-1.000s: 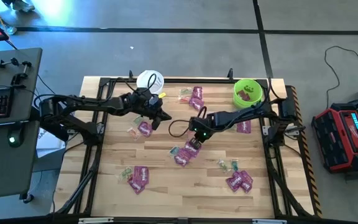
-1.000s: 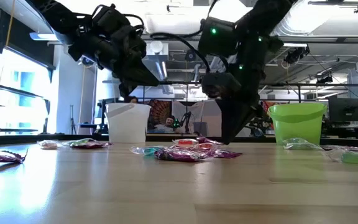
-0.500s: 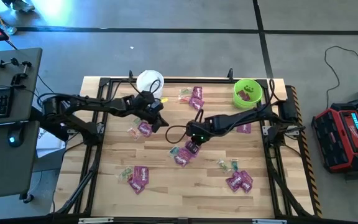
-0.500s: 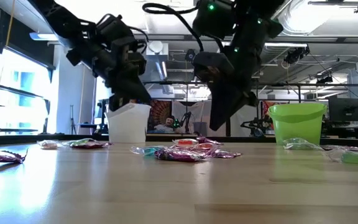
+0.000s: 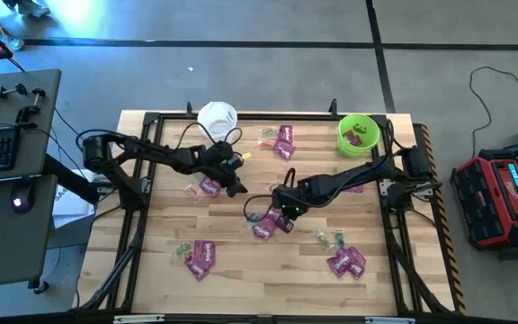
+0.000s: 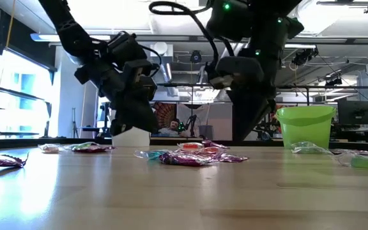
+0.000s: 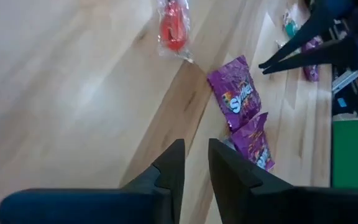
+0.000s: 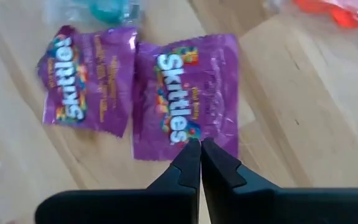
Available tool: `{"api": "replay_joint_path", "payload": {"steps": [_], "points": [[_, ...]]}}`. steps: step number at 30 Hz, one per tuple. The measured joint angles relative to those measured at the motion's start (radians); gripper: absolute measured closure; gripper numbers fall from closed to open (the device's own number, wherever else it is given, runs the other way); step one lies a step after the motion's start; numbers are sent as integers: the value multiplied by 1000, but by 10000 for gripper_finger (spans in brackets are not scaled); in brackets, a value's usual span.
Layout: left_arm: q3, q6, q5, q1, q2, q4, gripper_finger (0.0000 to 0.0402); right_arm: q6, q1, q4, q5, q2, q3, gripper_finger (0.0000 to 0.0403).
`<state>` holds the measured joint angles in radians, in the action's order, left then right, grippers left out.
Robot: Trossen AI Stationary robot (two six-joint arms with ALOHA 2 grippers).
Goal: Sort candy by brand, put in halloween buckets
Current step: Put the violet candy into the green bucket
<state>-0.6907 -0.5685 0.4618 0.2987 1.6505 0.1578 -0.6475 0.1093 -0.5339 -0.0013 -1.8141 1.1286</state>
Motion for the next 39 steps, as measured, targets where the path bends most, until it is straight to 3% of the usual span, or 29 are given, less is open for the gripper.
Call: {"api": "replay_joint_path", "payload": {"steps": [11, 24, 31, 39], "points": [[-65, -22, 12, -25, 83, 72, 285, 59, 20, 55, -13, -53, 0, 403], [-117, -25, 26, -27, 148, 27, 283, 44, -58, 151, 20, -96, 2, 403], [-117, -31, -27, -27, 148, 21, 283, 107, -113, 226, 27, -98, 0, 403], [-117, -49, -27, -24, 148, 19, 283, 158, -110, 121, 9, -44, 73, 403]]}}
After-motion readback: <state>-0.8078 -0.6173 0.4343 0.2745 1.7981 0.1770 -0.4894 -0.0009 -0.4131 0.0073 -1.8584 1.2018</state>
